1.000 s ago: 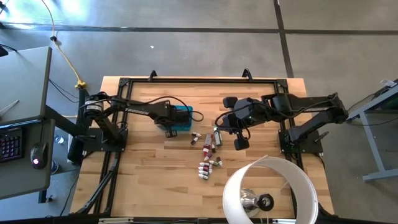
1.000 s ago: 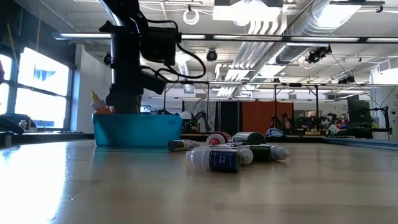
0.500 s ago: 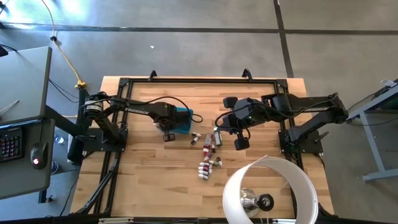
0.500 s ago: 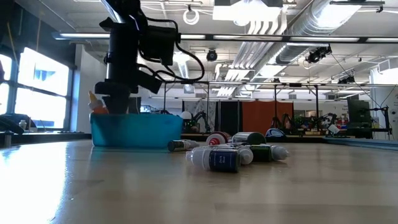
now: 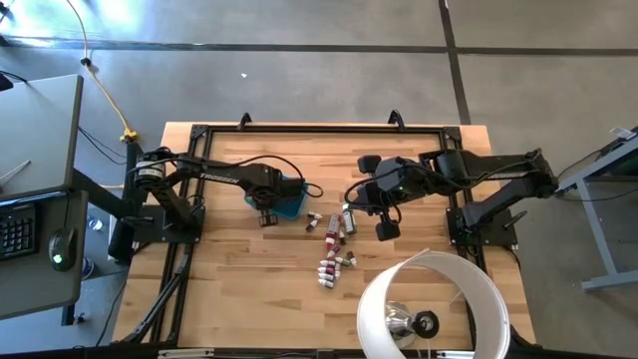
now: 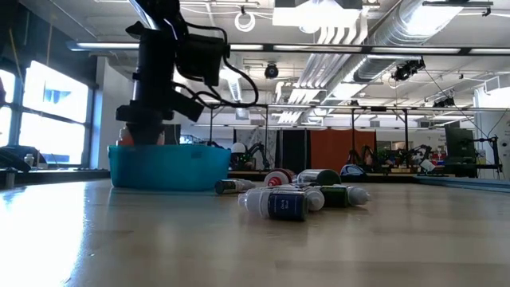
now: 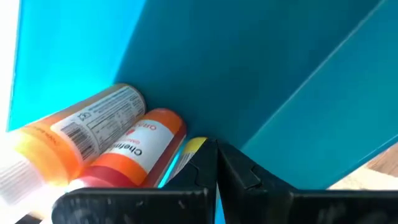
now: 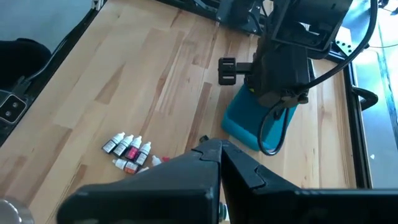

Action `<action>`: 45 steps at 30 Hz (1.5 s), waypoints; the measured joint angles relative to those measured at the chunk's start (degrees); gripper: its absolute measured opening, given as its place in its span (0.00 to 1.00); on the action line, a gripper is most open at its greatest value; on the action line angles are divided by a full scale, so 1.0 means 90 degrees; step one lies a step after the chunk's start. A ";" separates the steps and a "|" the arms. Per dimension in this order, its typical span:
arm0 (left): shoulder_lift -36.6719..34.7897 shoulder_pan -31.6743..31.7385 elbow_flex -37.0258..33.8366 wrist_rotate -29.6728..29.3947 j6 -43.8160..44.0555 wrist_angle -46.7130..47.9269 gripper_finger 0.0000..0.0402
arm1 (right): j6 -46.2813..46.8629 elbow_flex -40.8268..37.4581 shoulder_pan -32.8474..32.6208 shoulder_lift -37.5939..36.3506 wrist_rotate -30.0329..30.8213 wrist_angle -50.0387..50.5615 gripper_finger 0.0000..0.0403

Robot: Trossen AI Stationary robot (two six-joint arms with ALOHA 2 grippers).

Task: Pick & Place food coloring
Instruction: Adjust the large yellow food coloring bottle in the blue bin, then put the large green food coloring bottle into the blue bin

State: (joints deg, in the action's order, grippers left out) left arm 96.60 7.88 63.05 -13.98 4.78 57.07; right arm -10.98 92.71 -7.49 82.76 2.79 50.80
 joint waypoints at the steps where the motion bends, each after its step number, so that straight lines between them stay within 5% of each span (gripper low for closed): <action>1: 0.0000 0.0000 0.0000 -0.0001 0.0000 -0.0022 0.00 | 0.0000 0.0000 0.0000 0.0000 0.0000 0.0000 0.00; 7: 0.0004 -0.0002 0.0066 -0.0056 0.0000 0.0140 0.00 | 0.0185 0.0000 0.0000 0.0000 -0.0078 0.0039 0.00; 12: 0.0005 -0.0148 0.0620 -0.0230 0.0021 0.0153 0.00 | -0.0174 -0.0333 -0.0027 -0.0017 -0.1010 -0.0110 0.00; 22: -0.0772 -0.1133 0.2132 -0.1198 -0.0056 0.0558 0.00 | -0.0060 -0.3062 -0.0434 -0.0002 -0.1400 -0.2813 0.00; 30: -0.2168 -0.1597 0.2046 -0.2485 0.0988 0.1034 0.00 | 0.0483 -0.5108 -0.0381 0.0005 -0.0591 -0.5757 0.11; 42: -0.2503 -0.1630 0.1897 -0.3713 0.2100 0.0890 0.00 | 0.2210 -0.5805 0.0524 0.0005 0.1585 -0.6021 0.33; 45: -0.2489 -0.1630 0.1894 -0.4142 0.2621 0.0879 0.00 | 0.2747 -0.5926 0.0969 0.0146 0.1354 -0.6270 0.34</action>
State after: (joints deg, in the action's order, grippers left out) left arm 74.20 -6.79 80.09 -51.25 28.36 64.98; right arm 13.74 39.37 1.23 84.08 14.97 -5.63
